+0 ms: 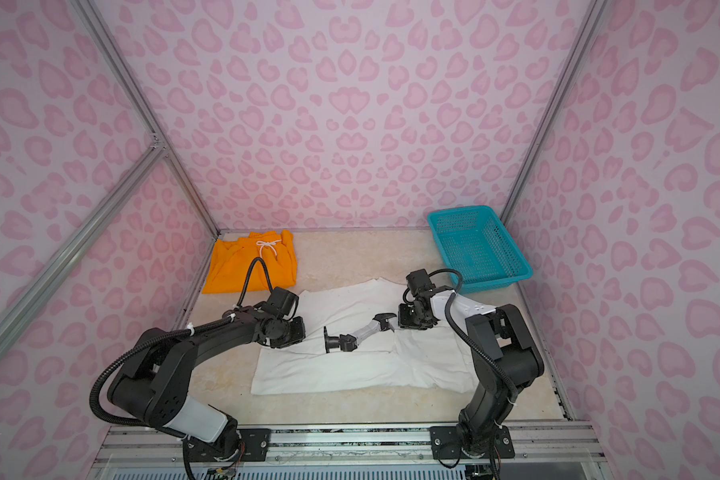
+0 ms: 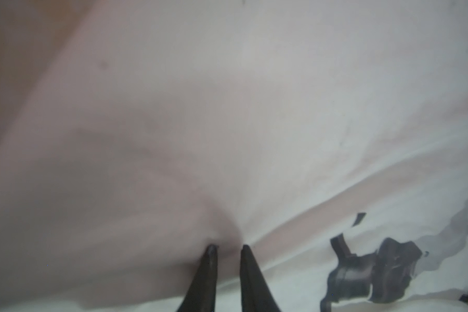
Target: Fold and stack the mixed laundry pile
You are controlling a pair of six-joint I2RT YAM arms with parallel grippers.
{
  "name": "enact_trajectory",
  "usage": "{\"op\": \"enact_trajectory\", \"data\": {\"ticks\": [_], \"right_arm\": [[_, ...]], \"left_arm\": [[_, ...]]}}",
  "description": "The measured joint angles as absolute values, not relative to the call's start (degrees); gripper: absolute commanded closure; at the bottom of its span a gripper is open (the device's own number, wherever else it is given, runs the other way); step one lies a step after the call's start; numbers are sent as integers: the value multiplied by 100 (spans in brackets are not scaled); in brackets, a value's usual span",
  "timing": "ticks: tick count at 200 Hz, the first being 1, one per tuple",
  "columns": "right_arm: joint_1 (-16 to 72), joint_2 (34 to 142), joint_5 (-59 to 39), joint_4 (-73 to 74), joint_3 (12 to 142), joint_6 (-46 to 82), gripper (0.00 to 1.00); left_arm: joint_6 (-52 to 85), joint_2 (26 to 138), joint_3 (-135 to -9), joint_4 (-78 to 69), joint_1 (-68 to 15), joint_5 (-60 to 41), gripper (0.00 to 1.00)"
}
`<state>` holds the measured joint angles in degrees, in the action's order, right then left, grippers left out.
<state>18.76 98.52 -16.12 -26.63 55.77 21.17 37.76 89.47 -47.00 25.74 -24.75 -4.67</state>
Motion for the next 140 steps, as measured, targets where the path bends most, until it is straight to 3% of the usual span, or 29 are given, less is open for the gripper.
{"op": "enact_trajectory", "data": {"ticks": [27,59,95,140], "right_arm": [[1898,9863,-1629,-3310,5850,1968,58],[1898,9856,-1649,-3656,6361,1752,57],[1905,9904,-1697,-3809,6908,1647,56],[2305,10339,-1861,-3905,7725,1588,56]], "left_arm": [[3503,8969,-5837,3476,-2231,-469,76],[3087,9229,-6917,3632,-1339,-543,72],[2687,9920,-7146,3656,-537,-683,70],[2366,10370,-6886,3483,-454,-1415,70]]}}
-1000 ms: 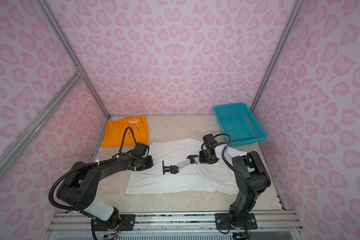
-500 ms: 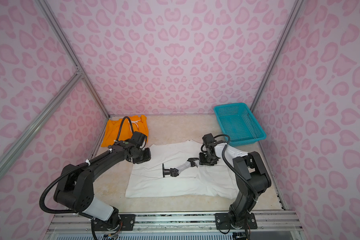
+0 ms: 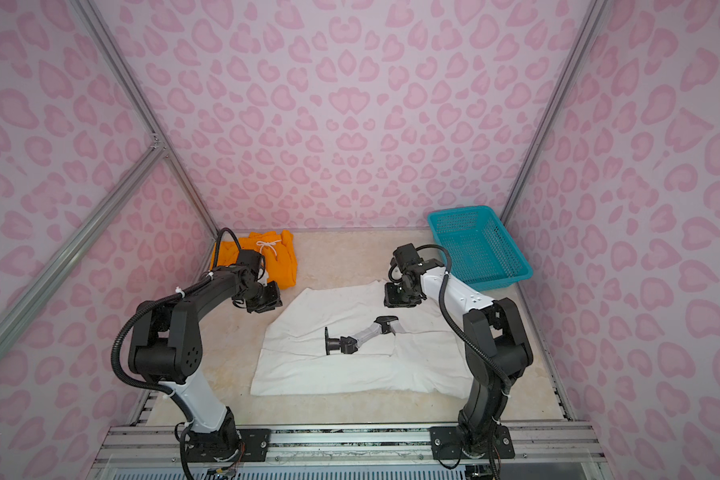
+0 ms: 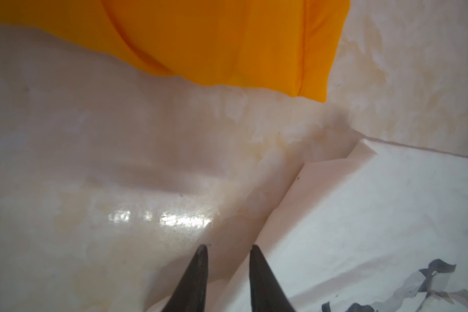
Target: Fold and stack the mixed laundry pile
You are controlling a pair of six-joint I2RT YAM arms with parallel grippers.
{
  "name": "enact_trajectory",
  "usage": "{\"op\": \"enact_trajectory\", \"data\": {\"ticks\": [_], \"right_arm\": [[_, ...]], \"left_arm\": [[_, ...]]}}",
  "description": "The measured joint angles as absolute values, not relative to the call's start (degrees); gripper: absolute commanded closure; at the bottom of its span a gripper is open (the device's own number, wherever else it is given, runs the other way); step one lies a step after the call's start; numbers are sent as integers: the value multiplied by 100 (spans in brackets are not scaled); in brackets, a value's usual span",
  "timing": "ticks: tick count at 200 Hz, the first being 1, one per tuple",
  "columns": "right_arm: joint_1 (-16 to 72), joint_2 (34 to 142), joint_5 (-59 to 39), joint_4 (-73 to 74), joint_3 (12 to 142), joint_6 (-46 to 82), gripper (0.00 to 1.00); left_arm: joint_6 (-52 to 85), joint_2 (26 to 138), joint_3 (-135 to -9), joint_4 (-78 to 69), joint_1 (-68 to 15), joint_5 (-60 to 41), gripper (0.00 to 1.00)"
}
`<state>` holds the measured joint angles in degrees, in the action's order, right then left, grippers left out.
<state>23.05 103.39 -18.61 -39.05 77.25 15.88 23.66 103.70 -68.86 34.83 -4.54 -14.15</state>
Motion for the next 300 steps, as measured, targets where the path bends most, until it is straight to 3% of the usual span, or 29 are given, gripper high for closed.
{"op": "enact_trajectory", "data": {"ticks": [41,67,82,122,179,232,259,300], "right_arm": [[2528,10580,-1955,-3885,8025,1588,56],[2528,10584,-1973,-3846,7911,1597,56],[2536,10586,-1975,-3822,7813,1640,56],[2539,10584,-2005,-3697,7607,1697,56],[2539,10565,-2005,-3581,7443,1785,56],[2539,10582,-2012,-3548,7432,1789,56],[2539,10597,-2021,-3535,7435,1841,56],[2539,10532,-2034,-3479,7343,1822,56]], "left_arm": [[2180,10405,-6665,3175,-602,-2084,71],[2049,10425,-6587,3074,-829,-2270,79],[1984,10390,-6523,3009,-1022,-2287,86],[1890,9638,-6077,2952,-1693,-1728,87],[1802,9292,-5618,3277,-2650,-1186,70],[1892,9164,-6187,3651,-2681,-1068,65],[1699,9242,-6737,3601,-2561,-1059,39],[1498,10057,-7006,3468,-1675,-1079,42]]}}
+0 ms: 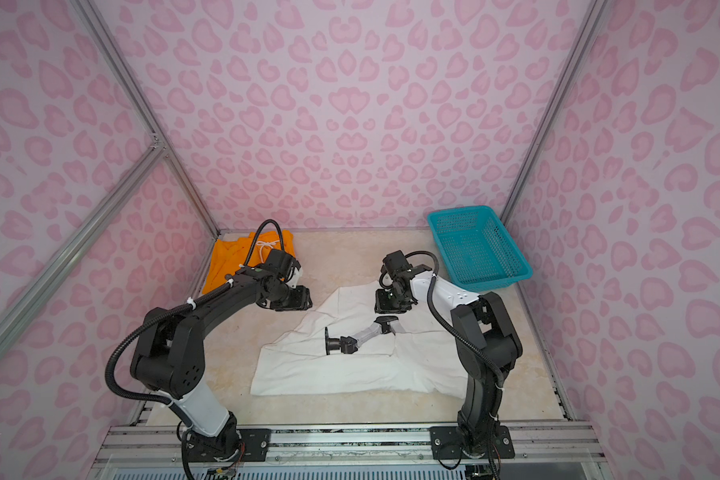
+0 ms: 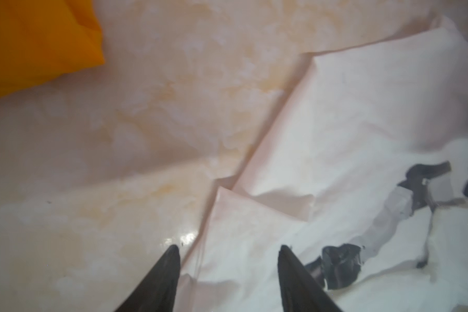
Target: Fold and stack the mixed laundry pile
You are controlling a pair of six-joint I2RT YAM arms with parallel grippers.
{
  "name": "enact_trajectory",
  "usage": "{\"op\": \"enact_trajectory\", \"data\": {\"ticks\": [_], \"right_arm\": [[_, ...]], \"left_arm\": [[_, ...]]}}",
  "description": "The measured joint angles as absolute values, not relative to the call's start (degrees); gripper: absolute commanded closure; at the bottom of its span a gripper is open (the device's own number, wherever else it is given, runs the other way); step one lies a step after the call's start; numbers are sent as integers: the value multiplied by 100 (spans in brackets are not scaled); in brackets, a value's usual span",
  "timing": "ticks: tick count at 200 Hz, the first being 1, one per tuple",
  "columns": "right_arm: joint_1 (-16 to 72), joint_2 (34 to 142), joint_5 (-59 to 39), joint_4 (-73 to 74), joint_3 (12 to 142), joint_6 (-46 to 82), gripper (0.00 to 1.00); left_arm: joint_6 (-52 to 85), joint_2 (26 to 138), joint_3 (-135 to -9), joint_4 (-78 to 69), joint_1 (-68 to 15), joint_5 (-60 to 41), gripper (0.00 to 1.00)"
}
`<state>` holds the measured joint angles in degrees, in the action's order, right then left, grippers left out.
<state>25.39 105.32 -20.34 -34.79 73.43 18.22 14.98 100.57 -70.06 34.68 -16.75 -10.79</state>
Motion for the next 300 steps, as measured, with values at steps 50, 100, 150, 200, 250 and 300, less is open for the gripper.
{"op": "enact_trajectory", "data": {"ticks": [50,100,150,200,250,300], "right_arm": [[2427,10403,-2036,-3415,7091,1815,56],[2429,10403,-2056,-3387,7094,1817,56],[2425,10436,-2064,-3367,7081,1822,56],[2425,10447,-2099,-3334,7065,1824,56],[2425,10455,-2123,-3251,7037,1833,56],[2425,10455,-2123,-3247,6993,1839,56]], "left_arm": [[1337,10595,-7061,3435,-1505,-1802,51],[1350,10886,-6781,3273,-1498,-2626,67],[1575,10669,-6650,3194,-1496,-2665,78],[1793,10224,-6650,3223,-1496,-2613,83],[1750,9900,-6484,3336,-1518,-2694,83],[1533,9504,-6141,3435,-2014,-2818,78]]}}
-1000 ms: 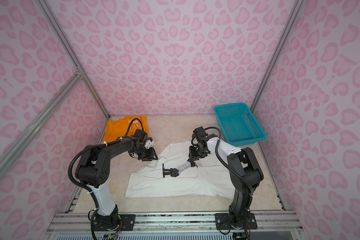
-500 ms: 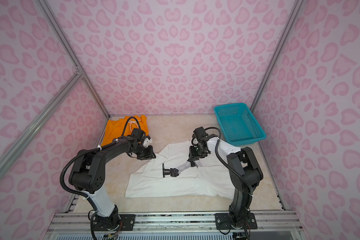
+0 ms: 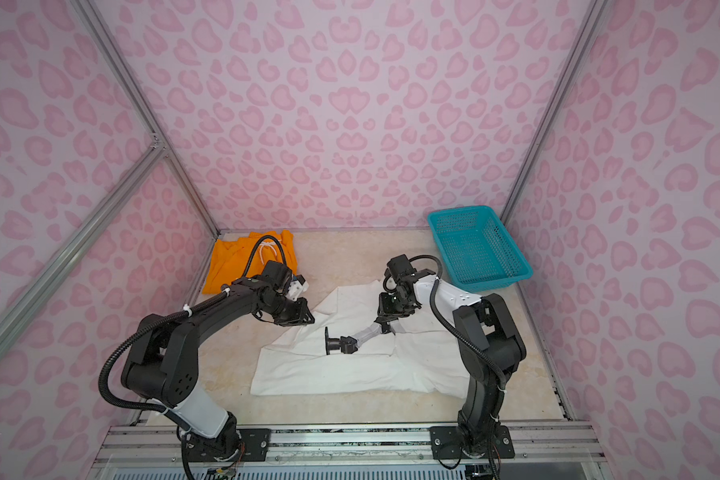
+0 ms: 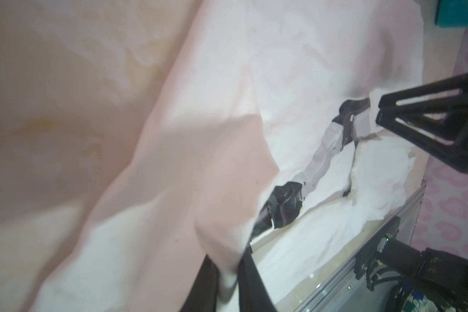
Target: Fold and stack the mixed laundry pile
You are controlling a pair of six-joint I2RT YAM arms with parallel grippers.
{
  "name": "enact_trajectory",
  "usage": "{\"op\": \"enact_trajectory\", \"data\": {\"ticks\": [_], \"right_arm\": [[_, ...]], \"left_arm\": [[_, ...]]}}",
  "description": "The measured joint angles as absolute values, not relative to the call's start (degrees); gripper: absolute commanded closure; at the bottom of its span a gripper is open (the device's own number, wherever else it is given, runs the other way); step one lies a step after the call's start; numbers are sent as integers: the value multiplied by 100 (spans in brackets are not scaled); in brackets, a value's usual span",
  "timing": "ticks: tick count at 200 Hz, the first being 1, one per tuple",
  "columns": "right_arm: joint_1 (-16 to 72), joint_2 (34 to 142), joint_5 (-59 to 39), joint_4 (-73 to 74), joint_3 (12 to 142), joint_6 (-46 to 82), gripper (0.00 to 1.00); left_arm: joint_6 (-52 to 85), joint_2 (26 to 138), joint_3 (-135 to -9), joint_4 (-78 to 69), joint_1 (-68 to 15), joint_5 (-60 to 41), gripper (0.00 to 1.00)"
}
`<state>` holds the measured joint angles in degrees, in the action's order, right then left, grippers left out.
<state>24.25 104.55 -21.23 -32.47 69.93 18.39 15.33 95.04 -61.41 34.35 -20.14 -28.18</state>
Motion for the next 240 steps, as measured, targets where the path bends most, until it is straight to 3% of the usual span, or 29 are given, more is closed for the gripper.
{"op": "enact_trajectory", "data": {"ticks": [30,70,79,92,158,240], "right_arm": [[2425,10457,-2123,-3242,6984,1841,56],[2425,10460,-2123,-3242,6984,1841,56],[2425,10460,-2123,-3240,6976,1841,56],[2425,10460,-2123,-3240,6960,1841,56],[2425,10460,-2123,-3203,6945,1841,56],[2392,10455,-2145,-3118,6842,1844,56]], "left_arm": [[1452,9376,-5881,3461,-2624,-2958,71],[1500,9229,-5680,3417,-2751,-2910,65],[1500,9225,-5682,3376,-2759,-2856,57],[1503,9225,-5684,3323,-2773,-2731,54],[1365,9730,-6167,3336,-3489,-1439,60],[2418,10304,-6353,3424,-4338,-482,59]]}}
